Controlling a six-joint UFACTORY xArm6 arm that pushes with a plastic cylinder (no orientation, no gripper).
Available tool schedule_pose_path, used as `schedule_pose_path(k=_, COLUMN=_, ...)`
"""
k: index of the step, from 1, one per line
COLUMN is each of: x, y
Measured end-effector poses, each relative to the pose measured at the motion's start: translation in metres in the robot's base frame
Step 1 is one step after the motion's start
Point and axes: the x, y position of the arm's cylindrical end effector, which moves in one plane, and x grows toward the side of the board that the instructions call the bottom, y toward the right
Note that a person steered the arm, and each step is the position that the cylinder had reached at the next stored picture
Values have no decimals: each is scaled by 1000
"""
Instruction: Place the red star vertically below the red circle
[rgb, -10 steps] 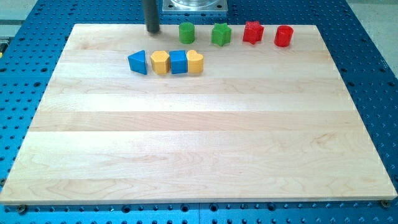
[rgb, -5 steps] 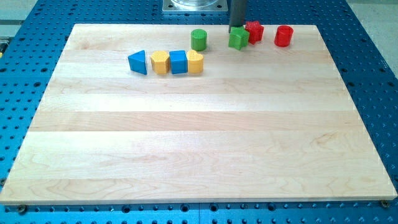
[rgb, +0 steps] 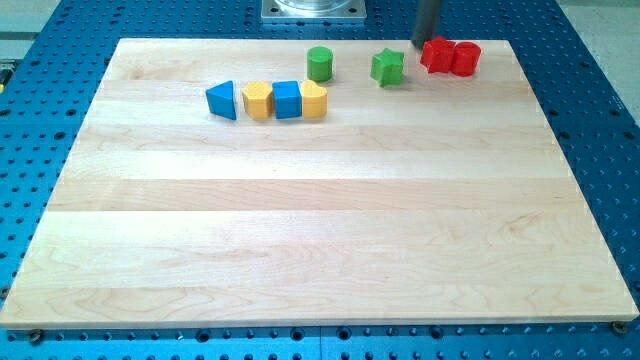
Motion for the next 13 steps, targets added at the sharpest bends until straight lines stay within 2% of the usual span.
schedule_pose_path(k=1, x=23, y=15)
schedule_pose_path(k=2, x=59, y=5)
schedule_pose_path(k=5, x=59, y=-80)
schedule_pose_path(k=6, x=63, y=-86)
schedule_pose_path(k=7, x=72, y=-53)
schedule_pose_path(k=8, x=74, y=-62)
schedule_pose_path(k=9, x=98, y=-68)
schedule_pose_path(k=10, x=104, y=-23)
schedule_pose_path(k=13, x=119, y=17)
